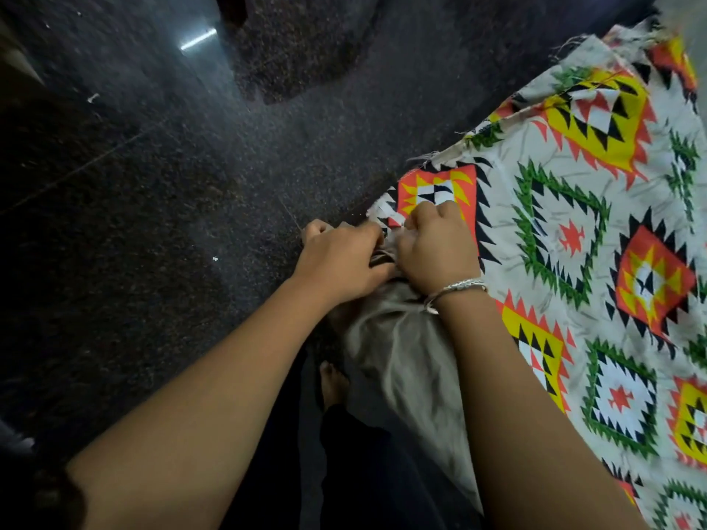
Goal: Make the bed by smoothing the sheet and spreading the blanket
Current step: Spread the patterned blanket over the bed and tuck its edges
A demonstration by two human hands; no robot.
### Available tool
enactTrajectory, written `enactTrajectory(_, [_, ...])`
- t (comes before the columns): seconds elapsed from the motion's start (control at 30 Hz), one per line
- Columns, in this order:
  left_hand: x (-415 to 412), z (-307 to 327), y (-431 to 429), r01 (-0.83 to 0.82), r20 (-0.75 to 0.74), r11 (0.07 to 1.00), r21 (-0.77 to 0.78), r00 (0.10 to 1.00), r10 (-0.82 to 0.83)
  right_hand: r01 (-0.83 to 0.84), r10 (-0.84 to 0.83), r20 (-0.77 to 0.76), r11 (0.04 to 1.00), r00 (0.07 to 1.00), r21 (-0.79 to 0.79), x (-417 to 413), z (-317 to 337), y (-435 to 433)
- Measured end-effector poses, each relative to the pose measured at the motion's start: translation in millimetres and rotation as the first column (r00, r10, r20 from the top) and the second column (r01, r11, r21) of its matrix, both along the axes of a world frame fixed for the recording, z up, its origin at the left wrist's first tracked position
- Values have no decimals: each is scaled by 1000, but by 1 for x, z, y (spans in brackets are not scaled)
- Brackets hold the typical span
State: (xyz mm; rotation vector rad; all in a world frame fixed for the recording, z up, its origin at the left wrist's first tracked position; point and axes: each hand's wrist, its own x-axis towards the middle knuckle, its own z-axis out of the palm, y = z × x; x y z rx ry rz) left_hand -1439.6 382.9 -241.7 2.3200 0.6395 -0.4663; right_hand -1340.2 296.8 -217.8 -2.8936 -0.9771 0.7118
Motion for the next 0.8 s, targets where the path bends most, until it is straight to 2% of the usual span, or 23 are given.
enactTrajectory(0.07, [2, -1, -1, -10, 6, 1000, 17, 1000, 10, -95, 95, -2, 990, 995, -109, -4, -1, 2])
enactTrajectory(0.13, [4, -3, -2, -10, -3, 1000, 18, 1000, 11, -102, 104, 9, 987, 995, -125, -6, -4, 7])
enactTrajectory(0.2, [4, -2, 1, 1, -30, 1000, -9, 1000, -1, -47, 49, 42, 997, 998, -58, -6, -7, 11])
enactTrajectory(0.27, [5, 1, 5, -4, -29, 999, -55, 1000, 3, 130, -130, 18, 991, 991, 43, -3, -9, 9])
enactTrajectory(0.33, [9, 7, 7, -9, -46, 993, -114, 999, 4, 389, -372, -115, 898, 921, 208, 2, -6, 0])
enactTrajectory(0.4, [18, 13, 4, 13, -74, 991, -135, 997, -23, 586, -515, -283, 745, 809, 318, 7, 1, -14])
enactTrajectory(0.57, [33, 21, 10, -67, 77, 997, -33, 995, 69, 787, -620, -485, 479, 616, 388, 15, 1, -30])
enactTrajectory(0.6, [33, 21, 12, -65, 81, 997, -42, 994, 68, 803, -622, -509, 457, 595, 381, 18, 2, -28])
enactTrajectory(0.73, [19, 20, 14, -9, 115, 990, -138, 993, 25, 761, -600, -493, 603, 631, 241, 33, 6, -23])
enactTrajectory(0.8, [10, 16, 14, -97, 117, 989, -108, 987, 110, 709, -543, -475, 635, 692, 307, 33, 17, -22])
